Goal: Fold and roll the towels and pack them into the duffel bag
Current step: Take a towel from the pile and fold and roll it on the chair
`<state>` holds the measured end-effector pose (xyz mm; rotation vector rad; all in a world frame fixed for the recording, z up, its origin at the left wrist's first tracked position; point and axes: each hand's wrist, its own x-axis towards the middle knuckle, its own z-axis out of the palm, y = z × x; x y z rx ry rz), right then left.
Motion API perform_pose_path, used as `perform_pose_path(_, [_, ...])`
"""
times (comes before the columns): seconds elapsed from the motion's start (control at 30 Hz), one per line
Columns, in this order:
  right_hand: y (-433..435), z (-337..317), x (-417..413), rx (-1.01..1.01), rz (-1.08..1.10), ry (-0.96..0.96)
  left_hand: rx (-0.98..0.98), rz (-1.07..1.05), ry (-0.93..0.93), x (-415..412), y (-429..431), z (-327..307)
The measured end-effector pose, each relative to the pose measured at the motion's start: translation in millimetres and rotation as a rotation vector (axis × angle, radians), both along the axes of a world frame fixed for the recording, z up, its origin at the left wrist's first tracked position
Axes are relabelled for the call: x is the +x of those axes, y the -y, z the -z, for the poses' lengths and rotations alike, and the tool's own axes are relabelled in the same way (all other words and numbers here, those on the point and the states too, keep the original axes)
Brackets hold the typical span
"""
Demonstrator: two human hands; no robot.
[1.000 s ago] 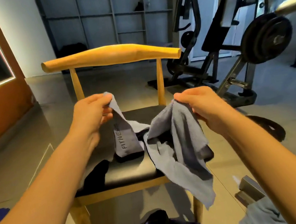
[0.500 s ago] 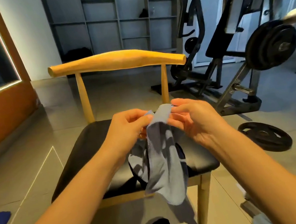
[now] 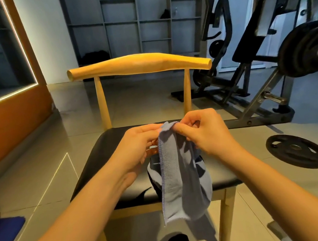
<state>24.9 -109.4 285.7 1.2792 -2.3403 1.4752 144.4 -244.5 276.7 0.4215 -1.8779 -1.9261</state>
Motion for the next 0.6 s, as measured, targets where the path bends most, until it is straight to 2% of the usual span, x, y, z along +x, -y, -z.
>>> perform_pose_path(0.13, [-5,-10,1,0.106,-0.028,-0.086,-0.011,-0.027,-0.005,2,9,-1])
perform_pose_path(0.27, [-7,-15,1,0.043,-0.132,0.024,-0.010,-0.017,-0.046,6,16,-6])
perform_pose_path(0.37, [-6,-15,2,0.027,-0.177,0.021,-0.014,-0.018,-0.058,7,17,-9])
perform_pose_path(0.6, [-1,-11,0,0.003,-0.141,0.019,-0.109,0.049,-0.010,10,15,-16])
